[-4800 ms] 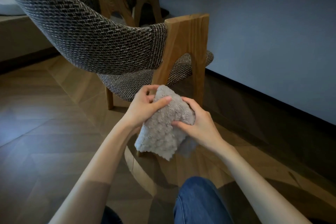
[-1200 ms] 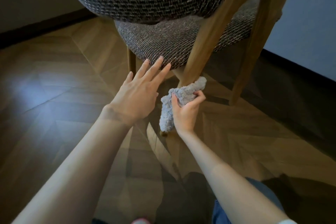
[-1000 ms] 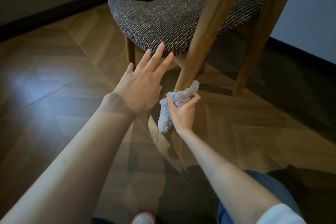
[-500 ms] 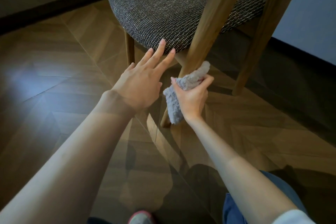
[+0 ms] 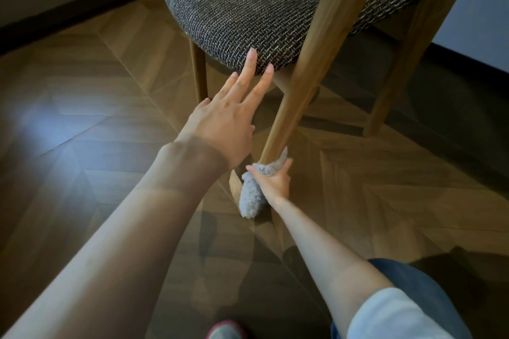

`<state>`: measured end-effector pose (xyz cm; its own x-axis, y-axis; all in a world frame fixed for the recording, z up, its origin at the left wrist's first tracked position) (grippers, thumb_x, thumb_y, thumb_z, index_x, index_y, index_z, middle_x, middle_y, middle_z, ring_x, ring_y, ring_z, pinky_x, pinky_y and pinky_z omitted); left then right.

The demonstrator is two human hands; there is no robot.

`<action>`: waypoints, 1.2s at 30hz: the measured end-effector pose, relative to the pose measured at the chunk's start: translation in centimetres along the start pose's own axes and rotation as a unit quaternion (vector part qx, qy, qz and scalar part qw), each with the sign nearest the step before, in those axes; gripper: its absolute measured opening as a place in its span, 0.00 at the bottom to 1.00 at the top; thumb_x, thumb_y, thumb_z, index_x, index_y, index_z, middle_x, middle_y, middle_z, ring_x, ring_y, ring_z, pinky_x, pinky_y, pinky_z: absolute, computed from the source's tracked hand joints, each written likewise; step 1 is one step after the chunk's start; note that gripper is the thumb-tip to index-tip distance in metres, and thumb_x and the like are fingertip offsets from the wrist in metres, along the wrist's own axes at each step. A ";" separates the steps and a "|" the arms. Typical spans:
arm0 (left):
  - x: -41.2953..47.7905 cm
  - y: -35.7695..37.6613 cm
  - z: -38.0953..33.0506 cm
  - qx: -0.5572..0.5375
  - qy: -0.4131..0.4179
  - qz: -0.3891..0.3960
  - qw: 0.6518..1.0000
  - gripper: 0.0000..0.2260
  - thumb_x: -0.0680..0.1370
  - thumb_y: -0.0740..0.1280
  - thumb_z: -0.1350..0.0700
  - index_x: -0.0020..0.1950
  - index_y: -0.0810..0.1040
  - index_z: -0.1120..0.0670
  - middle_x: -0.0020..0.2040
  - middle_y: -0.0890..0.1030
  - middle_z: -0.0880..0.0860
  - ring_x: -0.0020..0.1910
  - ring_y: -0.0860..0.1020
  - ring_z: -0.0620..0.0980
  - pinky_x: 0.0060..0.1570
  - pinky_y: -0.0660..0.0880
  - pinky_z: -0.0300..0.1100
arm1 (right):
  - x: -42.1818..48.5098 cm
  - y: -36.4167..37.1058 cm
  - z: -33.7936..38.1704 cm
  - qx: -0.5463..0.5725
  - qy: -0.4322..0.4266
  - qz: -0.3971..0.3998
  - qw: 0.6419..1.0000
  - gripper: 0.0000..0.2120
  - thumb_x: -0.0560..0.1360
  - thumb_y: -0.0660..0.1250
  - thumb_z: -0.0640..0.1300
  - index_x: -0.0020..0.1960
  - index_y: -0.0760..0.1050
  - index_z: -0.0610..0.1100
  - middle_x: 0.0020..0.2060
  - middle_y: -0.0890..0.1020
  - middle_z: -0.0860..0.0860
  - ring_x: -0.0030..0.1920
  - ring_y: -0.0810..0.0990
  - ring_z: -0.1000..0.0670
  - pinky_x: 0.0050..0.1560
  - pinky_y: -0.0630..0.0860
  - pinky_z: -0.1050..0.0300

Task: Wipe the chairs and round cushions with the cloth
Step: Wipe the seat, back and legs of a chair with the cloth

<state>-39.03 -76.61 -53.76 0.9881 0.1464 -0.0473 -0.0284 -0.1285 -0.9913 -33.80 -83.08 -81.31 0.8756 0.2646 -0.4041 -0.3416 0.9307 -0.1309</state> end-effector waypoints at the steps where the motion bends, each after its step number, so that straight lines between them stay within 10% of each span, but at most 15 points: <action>1: 0.0 0.0 0.0 -0.006 0.003 -0.002 1.000 0.38 0.81 0.61 0.59 0.76 0.34 0.45 0.75 0.28 0.47 0.78 0.42 0.49 0.74 0.59 0.52 | 0.2 0.5 -1.2 -0.008 0.032 0.034 0.999 0.44 0.67 0.78 0.50 0.72 0.53 0.46 0.60 0.74 0.46 0.54 0.75 0.49 0.54 0.70 0.61; 5: -0.1 -0.5 0.0 0.002 0.006 -0.009 1.000 0.37 0.81 0.60 0.58 0.76 0.34 0.45 0.75 0.28 0.47 0.78 0.43 0.48 0.72 0.61 0.50 | 0.6 0.8 -2.1 -0.043 0.077 0.068 0.994 0.47 0.67 0.78 0.51 0.74 0.51 0.45 0.64 0.73 0.45 0.62 0.74 0.46 0.63 0.70 0.56; 12: -0.2 -1.8 -0.6 0.020 -0.005 -0.016 1.000 0.34 0.81 0.59 0.57 0.78 0.39 0.45 0.78 0.35 0.48 0.78 0.46 0.49 0.71 0.61 0.49 | -2.3 -4.3 9.5 -0.040 -0.153 -0.084 0.984 0.37 0.65 0.78 0.56 0.63 0.59 0.52 0.49 0.74 0.58 0.55 0.79 0.49 0.59 0.76 0.54; 17: 0.8 -4.6 -2.1 0.037 -0.034 -0.068 0.996 0.27 0.81 0.58 0.59 0.78 0.54 0.47 0.79 0.50 0.46 0.77 0.52 0.50 0.71 0.60 0.49 | -6.0 -9.3 19.8 -0.031 -0.313 -0.116 0.942 0.36 0.63 0.81 0.53 0.59 0.63 0.43 0.45 0.73 0.59 0.45 0.75 0.61 0.44 0.71 0.75; 22: 1.1 -7.7 -5.4 -0.073 -0.054 -0.156 0.984 0.23 0.82 0.55 0.55 0.78 0.58 0.50 0.77 0.60 0.47 0.74 0.60 0.49 0.69 0.62 0.47 | -8.4 -17.9 24.4 0.032 -0.349 -0.156 0.924 0.30 0.64 0.79 0.52 0.55 0.62 0.55 0.51 0.75 0.58 0.52 0.78 0.60 0.51 0.77 0.64; 25: 1.4 -7.1 -6.8 -0.142 -0.054 -0.157 0.976 0.25 0.83 0.55 0.51 0.78 0.53 0.53 0.75 0.64 0.51 0.71 0.65 0.52 0.67 0.65 0.47 | -10.2 -23.4 27.8 0.043 -0.389 -0.220 0.893 0.33 0.65 0.78 0.54 0.57 0.58 0.52 0.56 0.72 0.55 0.58 0.76 0.55 0.58 0.77 0.57; 30: 2.5 -6.3 -7.0 -0.219 -0.056 -0.174 0.959 0.27 0.83 0.56 0.51 0.78 0.51 0.57 0.66 0.73 0.57 0.59 0.74 0.53 0.54 0.68 0.40 | -10.3 -25.5 36.6 -0.035 -0.487 -0.214 0.846 0.32 0.71 0.73 0.53 0.65 0.58 0.44 0.63 0.66 0.47 0.65 0.66 0.48 0.60 0.61 0.76; 36: 2.9 -6.1 -6.7 -0.220 -0.041 -0.191 0.956 0.27 0.82 0.57 0.52 0.78 0.52 0.59 0.64 0.74 0.58 0.59 0.75 0.55 0.55 0.68 0.40 | -5.5 -24.6 35.4 -0.070 -0.467 -0.223 0.853 0.34 0.75 0.71 0.49 0.71 0.55 0.40 0.63 0.61 0.50 0.59 0.59 0.59 0.59 0.59 0.78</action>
<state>-34.95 -81.99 -47.01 0.8978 0.3397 0.2803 0.4164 -0.4479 -0.7912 -18.12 -98.49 -43.85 0.7962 0.0391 0.6037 0.1169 0.9692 -0.2169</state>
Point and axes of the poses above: each hand's wrist, its own x-axis towards the middle knuckle, its own y-axis out of the palm, z = x × y, the point moved 10 cm from there along x, towards the middle knuckle
